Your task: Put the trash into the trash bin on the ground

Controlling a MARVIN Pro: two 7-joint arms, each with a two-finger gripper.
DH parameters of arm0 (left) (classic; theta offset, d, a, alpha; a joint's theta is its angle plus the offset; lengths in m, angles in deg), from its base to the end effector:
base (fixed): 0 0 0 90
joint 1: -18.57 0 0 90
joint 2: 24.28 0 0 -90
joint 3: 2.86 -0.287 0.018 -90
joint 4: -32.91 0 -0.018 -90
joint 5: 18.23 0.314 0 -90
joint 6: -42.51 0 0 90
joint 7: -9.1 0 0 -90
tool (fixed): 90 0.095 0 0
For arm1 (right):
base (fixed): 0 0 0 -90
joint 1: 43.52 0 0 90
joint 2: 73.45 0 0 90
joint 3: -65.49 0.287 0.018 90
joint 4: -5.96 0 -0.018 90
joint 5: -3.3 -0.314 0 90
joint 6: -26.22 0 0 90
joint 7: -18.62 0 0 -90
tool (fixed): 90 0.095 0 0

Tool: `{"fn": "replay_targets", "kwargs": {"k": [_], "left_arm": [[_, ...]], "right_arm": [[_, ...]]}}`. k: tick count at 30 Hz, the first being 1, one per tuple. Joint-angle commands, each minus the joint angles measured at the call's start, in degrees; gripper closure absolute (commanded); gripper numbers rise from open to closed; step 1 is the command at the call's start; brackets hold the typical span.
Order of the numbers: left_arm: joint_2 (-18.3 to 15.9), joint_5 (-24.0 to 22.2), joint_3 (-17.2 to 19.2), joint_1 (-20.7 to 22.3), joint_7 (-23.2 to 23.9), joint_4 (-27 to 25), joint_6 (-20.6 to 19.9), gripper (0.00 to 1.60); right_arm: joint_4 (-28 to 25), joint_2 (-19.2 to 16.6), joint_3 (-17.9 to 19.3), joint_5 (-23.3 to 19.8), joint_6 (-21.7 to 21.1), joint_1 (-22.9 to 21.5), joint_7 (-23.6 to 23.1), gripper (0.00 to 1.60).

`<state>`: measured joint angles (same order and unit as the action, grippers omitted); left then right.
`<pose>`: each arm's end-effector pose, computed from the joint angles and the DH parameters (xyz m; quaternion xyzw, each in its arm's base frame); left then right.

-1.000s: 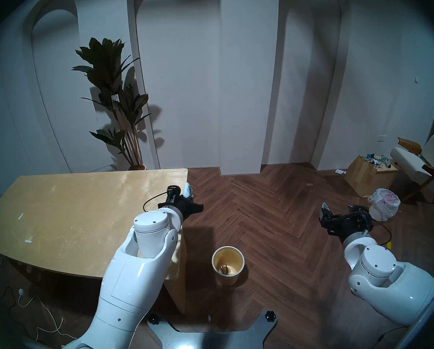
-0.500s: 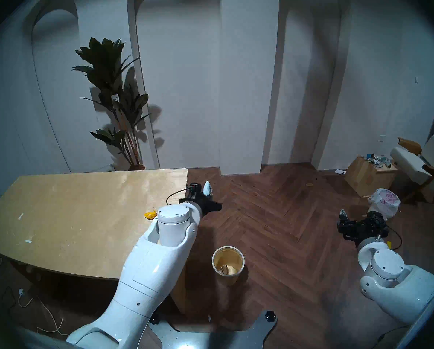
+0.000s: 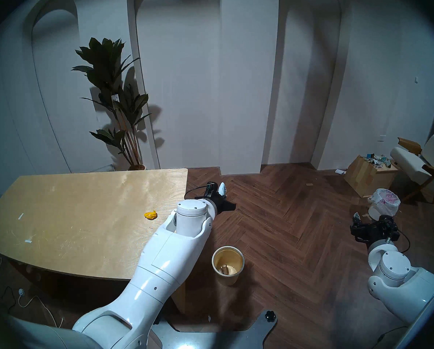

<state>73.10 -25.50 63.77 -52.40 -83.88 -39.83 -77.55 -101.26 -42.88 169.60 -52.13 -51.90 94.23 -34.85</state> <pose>0.4713 -0.2093 -0.3072 0.8413 -0.1421 0.5037 0.1356 0.2633 -0.2663 -0.2776 0.7637 -0.1275 0.5984 0.2058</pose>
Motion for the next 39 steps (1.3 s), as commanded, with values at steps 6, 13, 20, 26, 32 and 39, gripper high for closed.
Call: {"fn": "replay_targets", "kwargs": {"k": [6, 13, 20, 26, 32, 39], "left_arm": [[3.7, 0.2, -0.1, 7.6, 0.6, 6.8, 0.4, 1.60], [4.4, 0.4, 0.0, 9.8, 0.9, 11.1, 0.5, 1.60], [4.9, 0.6, 0.1, 11.5, 1.1, 14.4, 0.6, 1.60], [5.6, 0.9, 0.0, 13.1, 1.3, 17.9, 0.7, 1.60], [6.2, 1.0, 0.0, 14.4, 1.4, 20.4, 0.9, 1.60], [6.7, 1.3, 0.0, 16.0, 1.5, 23.8, 1.2, 1.60]], "right_arm": [[4.2, -2.0, -3.5, -0.8, -1.1, -2.9, -3.3, 0.00], [6.7, -3.2, -6.3, -1.7, -2.7, -6.7, -5.5, 0.00], [8.1, -3.9, -8.1, -2.8, -4.1, -9.5, -7.3, 0.00], [9.4, -4.1, -10.1, -4.0, -5.3, -12.5, -9.4, 0.00], [10.4, -4.0, -11.5, -4.8, -6.1, -14.9, -11.0, 0.00], [11.8, -3.7, -13.3, -5.8, -6.9, -17.8, -12.9, 0.00]]}}
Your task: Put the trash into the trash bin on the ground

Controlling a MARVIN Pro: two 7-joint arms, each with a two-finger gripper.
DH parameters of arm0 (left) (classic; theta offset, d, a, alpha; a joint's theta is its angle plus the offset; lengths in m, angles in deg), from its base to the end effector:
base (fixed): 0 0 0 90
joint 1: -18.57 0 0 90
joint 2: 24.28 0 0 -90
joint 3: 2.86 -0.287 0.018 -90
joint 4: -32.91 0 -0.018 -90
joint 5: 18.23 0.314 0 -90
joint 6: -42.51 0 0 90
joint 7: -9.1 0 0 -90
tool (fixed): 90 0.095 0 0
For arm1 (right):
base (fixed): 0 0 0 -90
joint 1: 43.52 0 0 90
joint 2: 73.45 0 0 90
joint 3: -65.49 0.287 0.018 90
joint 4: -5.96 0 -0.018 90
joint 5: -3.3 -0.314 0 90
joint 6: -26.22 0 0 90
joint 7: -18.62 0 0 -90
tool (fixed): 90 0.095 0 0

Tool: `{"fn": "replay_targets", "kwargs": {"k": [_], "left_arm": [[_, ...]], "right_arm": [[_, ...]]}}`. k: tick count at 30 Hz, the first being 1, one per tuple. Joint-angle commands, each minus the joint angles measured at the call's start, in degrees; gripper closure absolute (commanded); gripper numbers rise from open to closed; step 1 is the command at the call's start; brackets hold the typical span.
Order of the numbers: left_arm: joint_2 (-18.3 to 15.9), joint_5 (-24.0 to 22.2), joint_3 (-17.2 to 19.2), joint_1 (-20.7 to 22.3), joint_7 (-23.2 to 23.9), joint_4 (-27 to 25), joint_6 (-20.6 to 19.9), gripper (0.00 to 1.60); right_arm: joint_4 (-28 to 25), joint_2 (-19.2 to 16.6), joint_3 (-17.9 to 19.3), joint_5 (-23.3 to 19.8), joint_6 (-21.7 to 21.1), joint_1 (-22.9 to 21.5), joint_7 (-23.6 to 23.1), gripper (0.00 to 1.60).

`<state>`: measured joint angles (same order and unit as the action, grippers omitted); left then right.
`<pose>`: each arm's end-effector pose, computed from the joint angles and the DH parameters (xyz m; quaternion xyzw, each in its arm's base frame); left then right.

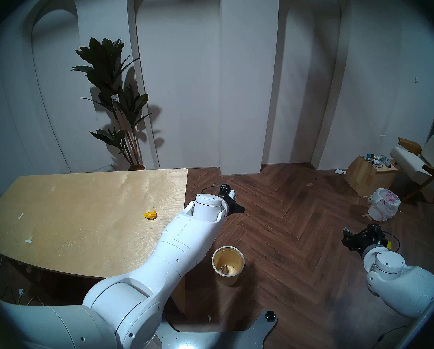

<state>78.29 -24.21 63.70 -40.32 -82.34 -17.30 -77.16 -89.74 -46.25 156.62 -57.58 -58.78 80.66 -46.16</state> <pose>0.5050 -0.2399 -0.3396 0.8741 -0.1774 0.4362 0.1195 0.2885 -0.2797 -0.3228 0.8306 -0.0848 0.5274 0.1571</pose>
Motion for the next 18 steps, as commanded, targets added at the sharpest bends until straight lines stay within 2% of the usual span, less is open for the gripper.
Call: {"fn": "replay_targets", "kwargs": {"k": [1, 18], "left_arm": [[1.7, 0.1, 0.1, 4.3, 0.0, 1.8, 0.8, 1.60], [4.2, 0.9, -0.5, 8.2, 0.3, 9.3, 1.9, 1.60]], "right_arm": [[0.5, -0.2, -0.7, -0.6, -0.2, -4.7, -1.9, 0.00], [3.6, 2.0, -5.4, -2.4, -1.0, -9.4, -5.7, 0.00]]}}
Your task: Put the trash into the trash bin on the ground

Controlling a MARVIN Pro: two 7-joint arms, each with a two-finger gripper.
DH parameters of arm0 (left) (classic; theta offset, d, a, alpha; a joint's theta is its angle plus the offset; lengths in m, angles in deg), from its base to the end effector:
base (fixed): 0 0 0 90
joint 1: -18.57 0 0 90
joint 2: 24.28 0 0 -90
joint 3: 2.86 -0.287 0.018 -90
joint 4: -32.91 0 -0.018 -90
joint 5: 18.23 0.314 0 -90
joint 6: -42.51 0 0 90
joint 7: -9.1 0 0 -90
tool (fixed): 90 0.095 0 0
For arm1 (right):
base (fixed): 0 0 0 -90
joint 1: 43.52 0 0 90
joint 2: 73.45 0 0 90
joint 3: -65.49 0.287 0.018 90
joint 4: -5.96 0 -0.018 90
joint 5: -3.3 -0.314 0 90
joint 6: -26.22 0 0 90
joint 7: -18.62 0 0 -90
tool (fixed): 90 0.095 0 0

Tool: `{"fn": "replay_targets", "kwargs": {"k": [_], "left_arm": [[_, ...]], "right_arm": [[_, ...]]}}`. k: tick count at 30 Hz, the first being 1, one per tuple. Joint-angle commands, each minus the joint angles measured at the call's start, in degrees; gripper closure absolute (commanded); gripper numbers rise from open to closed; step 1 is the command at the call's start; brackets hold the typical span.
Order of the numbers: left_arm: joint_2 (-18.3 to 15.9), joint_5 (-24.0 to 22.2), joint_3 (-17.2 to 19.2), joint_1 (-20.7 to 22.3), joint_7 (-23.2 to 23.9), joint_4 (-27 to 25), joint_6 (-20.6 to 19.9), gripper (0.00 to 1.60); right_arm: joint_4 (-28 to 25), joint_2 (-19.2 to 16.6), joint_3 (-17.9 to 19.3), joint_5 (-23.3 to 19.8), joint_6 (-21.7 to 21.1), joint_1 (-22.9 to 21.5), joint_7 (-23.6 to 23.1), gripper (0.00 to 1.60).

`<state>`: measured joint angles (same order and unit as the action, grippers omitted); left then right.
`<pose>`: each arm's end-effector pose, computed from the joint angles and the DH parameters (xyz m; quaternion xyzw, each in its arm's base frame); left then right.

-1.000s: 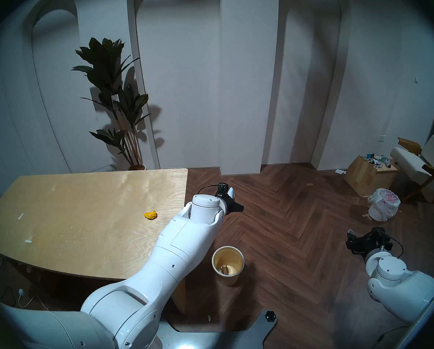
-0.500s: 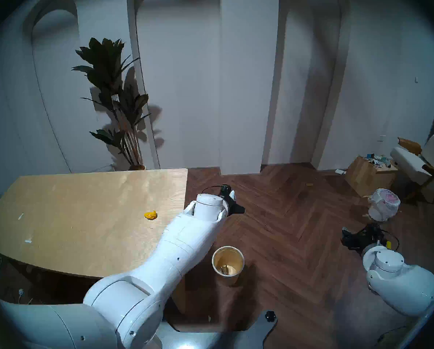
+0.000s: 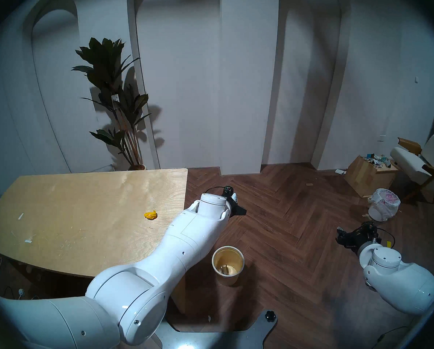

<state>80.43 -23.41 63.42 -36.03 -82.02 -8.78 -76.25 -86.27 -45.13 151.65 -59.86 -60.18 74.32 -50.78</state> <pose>0.5109 -0.2523 -0.3497 0.8821 -0.1946 0.4147 0.1102 0.3002 -0.2748 -0.3366 0.8429 -0.0898 0.5173 0.1174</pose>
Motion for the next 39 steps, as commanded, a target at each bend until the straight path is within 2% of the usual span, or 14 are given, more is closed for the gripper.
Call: {"fn": "replay_targets", "kwargs": {"k": [1, 17, 39], "left_arm": [[2.2, 0.2, -0.3, 4.2, 0.0, 1.1, 1.0, 1.60], [3.6, 0.7, -0.2, 8.0, 0.3, 6.8, 2.4, 1.60], [4.0, 1.4, 0.8, 11.3, 0.6, 12.1, 5.0, 1.60]], "right_arm": [[0.3, 1.0, -0.7, -0.2, 0.4, -3.2, -1.3, 0.00], [3.3, 3.8, -3.7, -1.6, 0.6, -7.6, -4.1, 0.00], [6.2, 7.2, -5.8, -2.8, 0.8, -11.2, -7.0, 0.00]]}}
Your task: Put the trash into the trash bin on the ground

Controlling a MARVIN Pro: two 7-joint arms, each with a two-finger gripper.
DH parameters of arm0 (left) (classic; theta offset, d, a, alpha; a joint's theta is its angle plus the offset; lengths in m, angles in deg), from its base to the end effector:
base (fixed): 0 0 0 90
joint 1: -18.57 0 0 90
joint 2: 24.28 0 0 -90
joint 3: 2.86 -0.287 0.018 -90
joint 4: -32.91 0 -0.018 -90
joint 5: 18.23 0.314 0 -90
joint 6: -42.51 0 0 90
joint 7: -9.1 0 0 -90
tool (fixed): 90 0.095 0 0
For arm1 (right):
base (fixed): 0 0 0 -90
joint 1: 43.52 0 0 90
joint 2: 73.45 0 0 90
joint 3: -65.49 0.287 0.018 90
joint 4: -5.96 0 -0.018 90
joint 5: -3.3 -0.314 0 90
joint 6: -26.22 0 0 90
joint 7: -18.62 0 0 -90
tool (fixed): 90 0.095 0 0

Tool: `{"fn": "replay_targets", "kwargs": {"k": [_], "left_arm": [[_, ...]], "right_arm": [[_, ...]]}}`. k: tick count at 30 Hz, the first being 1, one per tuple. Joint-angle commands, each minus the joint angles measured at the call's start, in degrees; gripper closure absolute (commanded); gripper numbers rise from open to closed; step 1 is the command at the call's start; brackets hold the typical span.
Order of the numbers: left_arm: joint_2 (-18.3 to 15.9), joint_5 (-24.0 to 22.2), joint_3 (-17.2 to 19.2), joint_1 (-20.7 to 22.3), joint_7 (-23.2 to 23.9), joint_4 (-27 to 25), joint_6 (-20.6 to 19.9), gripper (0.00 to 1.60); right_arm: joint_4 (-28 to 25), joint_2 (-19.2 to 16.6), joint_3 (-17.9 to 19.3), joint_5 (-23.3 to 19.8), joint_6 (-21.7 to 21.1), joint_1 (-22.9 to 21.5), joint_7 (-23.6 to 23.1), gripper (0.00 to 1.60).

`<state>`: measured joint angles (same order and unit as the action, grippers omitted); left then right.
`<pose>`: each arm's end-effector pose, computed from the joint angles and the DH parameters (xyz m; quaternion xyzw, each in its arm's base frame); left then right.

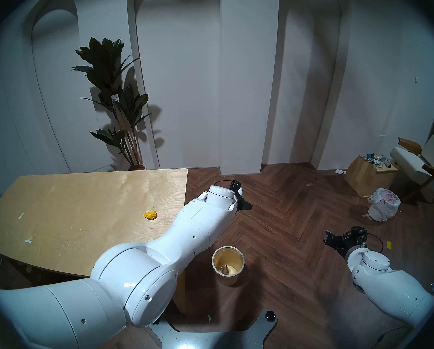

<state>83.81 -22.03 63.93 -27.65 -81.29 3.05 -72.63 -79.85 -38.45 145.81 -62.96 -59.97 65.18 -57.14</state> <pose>0.5315 -0.2700 -0.3345 0.8750 -0.2171 0.4209 0.1007 0.3150 -0.2575 -0.3690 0.8425 -0.1387 0.5186 0.0442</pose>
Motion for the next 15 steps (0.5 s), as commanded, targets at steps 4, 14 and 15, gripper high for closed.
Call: {"fn": "replay_targets", "kwargs": {"k": [4, 14, 15], "left_arm": [[0.4, 0.1, 0.6, 3.2, -0.1, 1.1, 1.8, 1.60], [-0.1, 0.5, 1.4, 4.3, -0.1, 3.1, 3.1, 1.60], [-0.1, 0.6, 1.4, 4.4, -0.1, 3.3, 3.3, 1.60]], "right_arm": [[-0.2, 0.9, -0.2, 0.3, 0.6, -2.6, -1.2, 0.00], [-0.3, 1.7, -0.5, 1.0, 0.7, -4.1, -2.4, 0.00], [-0.3, 1.8, -0.5, 1.1, 0.8, -4.3, -2.5, 0.00]]}}
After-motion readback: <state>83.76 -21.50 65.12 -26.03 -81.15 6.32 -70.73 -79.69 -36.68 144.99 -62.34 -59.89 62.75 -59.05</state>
